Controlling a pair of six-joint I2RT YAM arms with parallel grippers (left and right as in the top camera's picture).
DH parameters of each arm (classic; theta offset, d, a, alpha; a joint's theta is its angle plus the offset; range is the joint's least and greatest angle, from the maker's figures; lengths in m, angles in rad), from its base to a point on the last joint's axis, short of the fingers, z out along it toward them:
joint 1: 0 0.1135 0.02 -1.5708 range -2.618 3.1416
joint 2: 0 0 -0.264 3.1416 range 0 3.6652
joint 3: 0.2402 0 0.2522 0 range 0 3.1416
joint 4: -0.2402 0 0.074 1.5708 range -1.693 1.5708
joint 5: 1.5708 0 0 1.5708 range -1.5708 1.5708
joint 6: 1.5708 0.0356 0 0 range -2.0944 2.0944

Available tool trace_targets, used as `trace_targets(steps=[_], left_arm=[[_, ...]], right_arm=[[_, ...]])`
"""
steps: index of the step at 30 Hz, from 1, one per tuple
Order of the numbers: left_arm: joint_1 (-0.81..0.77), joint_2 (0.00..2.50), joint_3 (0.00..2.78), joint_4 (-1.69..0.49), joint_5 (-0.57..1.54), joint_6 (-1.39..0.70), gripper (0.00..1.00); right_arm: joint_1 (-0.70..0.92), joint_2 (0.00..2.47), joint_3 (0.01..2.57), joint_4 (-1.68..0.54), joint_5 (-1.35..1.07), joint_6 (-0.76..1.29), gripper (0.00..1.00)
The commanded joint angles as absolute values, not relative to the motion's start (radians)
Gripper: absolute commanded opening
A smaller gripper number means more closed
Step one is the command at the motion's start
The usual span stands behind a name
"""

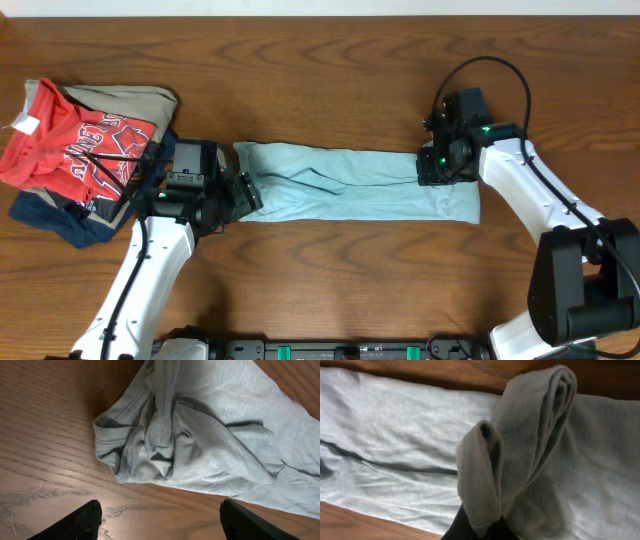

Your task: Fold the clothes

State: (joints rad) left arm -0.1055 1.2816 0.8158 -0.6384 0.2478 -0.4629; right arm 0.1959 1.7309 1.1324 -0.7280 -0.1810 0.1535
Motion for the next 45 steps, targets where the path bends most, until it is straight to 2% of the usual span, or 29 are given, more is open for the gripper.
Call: trace_targets(steps=[1,7,8,10,13,15,16,25,29,31,34,39,45], left_arm=[[-0.101,1.287,0.82,-0.644,0.234,-0.442,0.77],[-0.101,1.287,0.82,-0.643,0.235,-0.442,0.77],[-0.101,1.287,0.82,-0.644,0.235,-0.442,0.77],[-0.101,1.287,0.82,-0.644,0.234,-0.442,0.77],[-0.101,1.287,0.82,-0.643,0.234,-0.442,0.77],[-0.101,1.287,0.82,-0.644,0.234,-0.442,0.77],[-0.101,1.287,0.82,-0.644,0.234,-0.442,0.78],[-0.101,1.287,0.819,-0.644,0.234,-0.437,0.78],[-0.101,1.287,0.819,-0.644,0.234,-0.363,0.78],[-0.101,1.287,0.82,-0.644,0.234,-0.311,0.86],[-0.097,1.288,0.82,-0.641,0.234,-0.276,0.91],[-0.075,1.335,0.82,-0.601,0.236,-0.213,0.94],[-0.066,1.472,0.82,-0.488,0.255,-0.153,0.95]], right_arm=[[0.218,1.742,1.131,-0.724,-0.184,0.173,0.02],[0.244,1.742,1.131,-0.72,-0.192,0.18,0.03],[0.248,1.742,1.131,-0.72,-0.192,0.18,0.06],[0.257,1.742,1.131,-0.72,-0.211,0.179,0.25],[0.268,1.742,1.131,-0.697,-0.3,0.179,0.38],[0.27,1.742,1.131,-0.679,-0.347,0.179,0.53],[0.27,1.742,1.131,-0.67,-0.36,0.179,0.55],[0.267,1.741,1.131,-0.687,-0.212,0.205,0.55],[0.266,1.741,1.131,-0.712,-0.13,0.232,0.56],[0.265,1.736,1.133,-0.726,-0.114,0.233,0.56],[0.251,1.707,1.138,-0.756,-0.076,0.26,0.56],[0.195,1.625,1.139,-0.817,-0.041,0.276,0.62],[0.144,1.577,1.139,-0.909,-0.041,0.275,0.63]])
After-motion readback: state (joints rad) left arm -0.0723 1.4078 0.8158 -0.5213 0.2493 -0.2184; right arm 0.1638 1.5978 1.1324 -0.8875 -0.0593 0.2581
